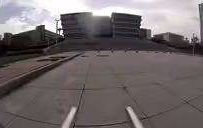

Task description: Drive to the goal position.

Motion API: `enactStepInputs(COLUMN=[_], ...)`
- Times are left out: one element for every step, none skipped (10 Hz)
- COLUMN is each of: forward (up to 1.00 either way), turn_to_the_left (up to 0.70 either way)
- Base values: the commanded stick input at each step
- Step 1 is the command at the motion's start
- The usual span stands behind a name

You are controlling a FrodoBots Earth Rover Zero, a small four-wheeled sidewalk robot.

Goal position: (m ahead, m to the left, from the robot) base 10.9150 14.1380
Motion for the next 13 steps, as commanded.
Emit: enactStepInputs(forward=[1.0,1.0,1.0,1.0,1.0,1.0,1.0,1.0,1.0,1.0,1.0,1.0,1.0], turn_to_the_left=[-0.21,-0.1,0.0,0.0,0.0,0.0,0.0,0.0,0.0,0.0,0.0,0.0,0.0])
